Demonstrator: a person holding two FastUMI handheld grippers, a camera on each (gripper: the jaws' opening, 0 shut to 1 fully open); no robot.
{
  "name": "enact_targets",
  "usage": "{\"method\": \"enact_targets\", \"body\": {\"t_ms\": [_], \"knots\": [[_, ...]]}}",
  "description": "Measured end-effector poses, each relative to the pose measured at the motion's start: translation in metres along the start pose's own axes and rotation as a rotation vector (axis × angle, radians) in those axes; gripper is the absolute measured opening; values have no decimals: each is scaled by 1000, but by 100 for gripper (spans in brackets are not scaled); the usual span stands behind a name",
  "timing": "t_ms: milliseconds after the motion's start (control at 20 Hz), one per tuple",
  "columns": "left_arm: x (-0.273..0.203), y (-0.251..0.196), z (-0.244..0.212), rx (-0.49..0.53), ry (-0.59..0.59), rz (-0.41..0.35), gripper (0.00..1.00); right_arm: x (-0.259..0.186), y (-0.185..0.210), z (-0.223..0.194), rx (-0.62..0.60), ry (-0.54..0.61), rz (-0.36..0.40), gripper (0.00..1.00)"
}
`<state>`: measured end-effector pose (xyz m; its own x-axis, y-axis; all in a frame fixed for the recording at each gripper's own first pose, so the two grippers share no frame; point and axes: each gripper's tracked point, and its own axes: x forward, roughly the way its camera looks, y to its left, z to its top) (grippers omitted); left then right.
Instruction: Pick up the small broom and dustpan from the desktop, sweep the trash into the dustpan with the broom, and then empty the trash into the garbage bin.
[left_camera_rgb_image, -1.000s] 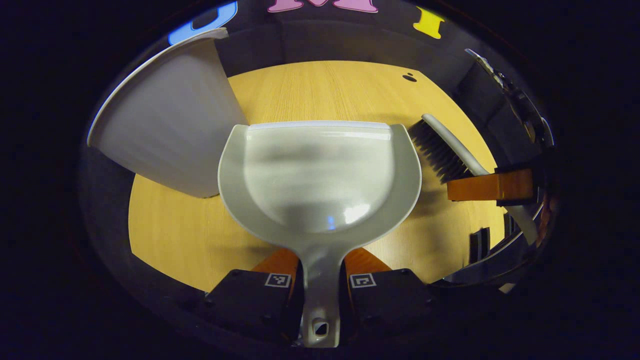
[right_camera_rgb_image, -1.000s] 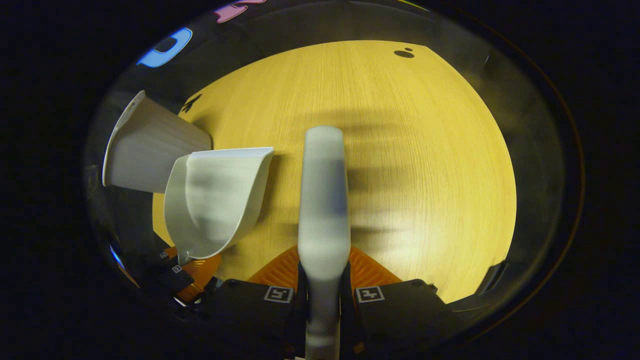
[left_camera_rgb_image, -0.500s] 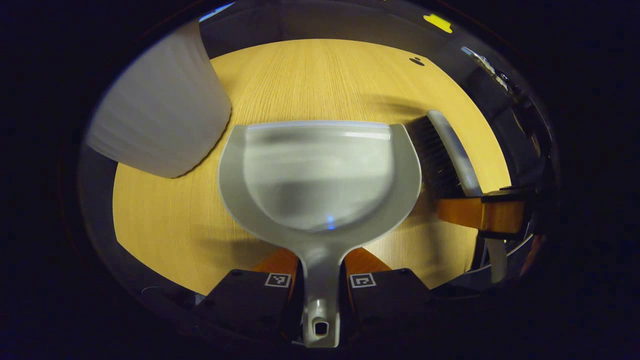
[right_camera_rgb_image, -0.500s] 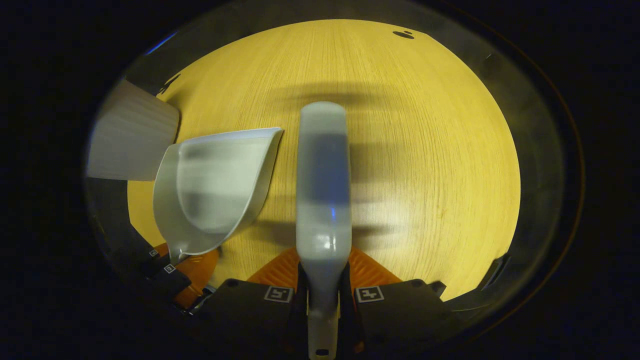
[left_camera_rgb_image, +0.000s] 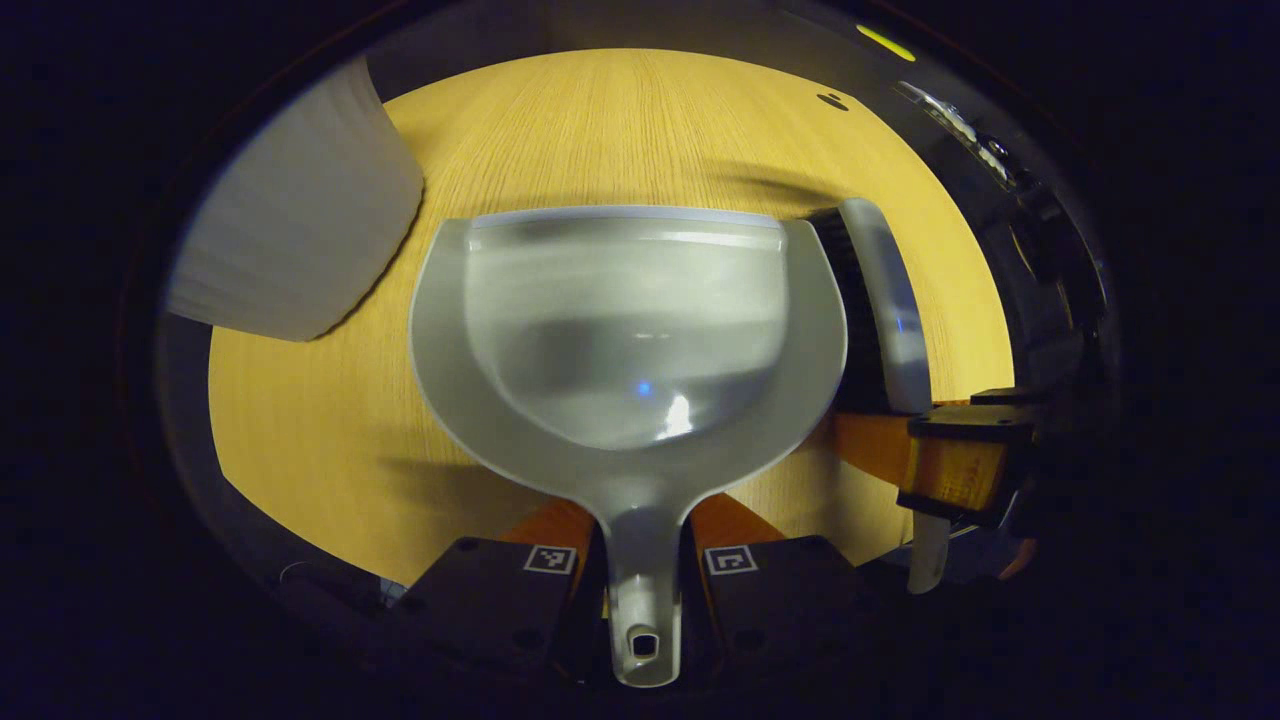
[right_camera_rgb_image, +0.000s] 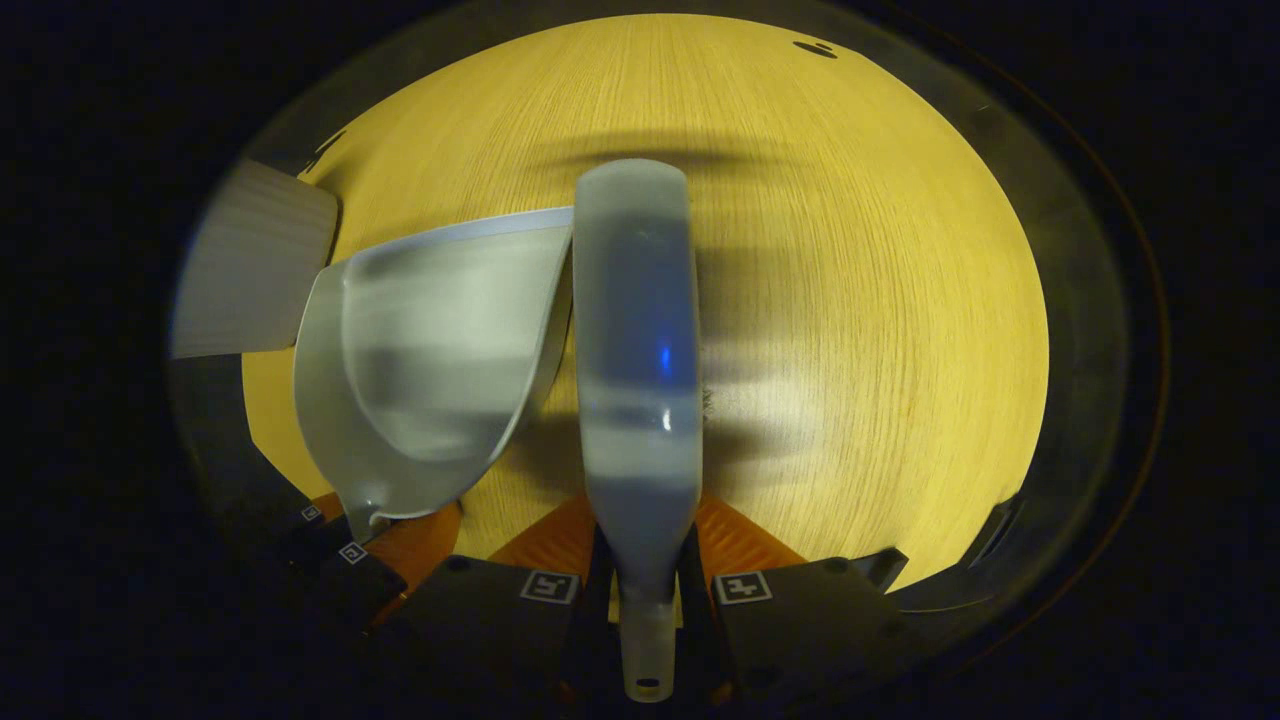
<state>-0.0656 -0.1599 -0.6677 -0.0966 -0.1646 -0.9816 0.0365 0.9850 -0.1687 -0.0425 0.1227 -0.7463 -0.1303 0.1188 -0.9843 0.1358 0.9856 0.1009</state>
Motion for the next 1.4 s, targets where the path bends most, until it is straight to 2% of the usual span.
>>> {"method": "enact_targets", "body": {"t_ms": [50,100,150,200,250,300,350,400,450,500,550,600,800,1000,1250,1300,1350,1400], "knots": [[2,-2,1,5,4,-2,41,2,1,-2,0,6,2,35],[0,-3,1,12,11,-3,52,1,1,-2,4,6,4,32],[-4,-2,2,21,16,3,59,-1,1,0,6,3,7,42],[-3,2,2,38,8,22,59,-3,2,0,6,2,8,70],[-6,6,5,60,-3,46,71,-3,0,1,10,-8,4,80],[-8,8,6,76,-17,62,77,-4,1,1,10,-8,7,88],[-9,9,7,91,-30,65,77,-5,2,-1,15,-7,14,96],[-14,8,8,104,-40,64,77,-8,2,-2,16,-10,19,93],[-18,6,7,113,-49,64,76,-11,2,-2,15,-21,23,98],[-21,3,6,118,-58,60,77,-15,2,-3,11,-32,26,93],[-24,2,6,120,-77,57,78,-20,2,-3,8,-45,31,93],[-29,2,6,121,-101,59,77,-25,3,-3,9,-64,37,98],[-54,9,-1,191,-205,101,79,-57,4,-8,11,-151,59,98],[-87,-5,-4,272,-320,40,80,-97,3,-19,11,-276,62,92],[-146,-9,-1,355,-545,43,81,-161,14,-28,7,-476,53,92],[-154,-8,0,363,-584,46,81,-174,16,-29,1,-515,47,98],[-164,-9,1,371,-622,46,81,-185,19,-31,-5,-559,45,92],[-170,-12,0,378,-662,36,82,-198,22,-34,-14,-599,45,92]]}}
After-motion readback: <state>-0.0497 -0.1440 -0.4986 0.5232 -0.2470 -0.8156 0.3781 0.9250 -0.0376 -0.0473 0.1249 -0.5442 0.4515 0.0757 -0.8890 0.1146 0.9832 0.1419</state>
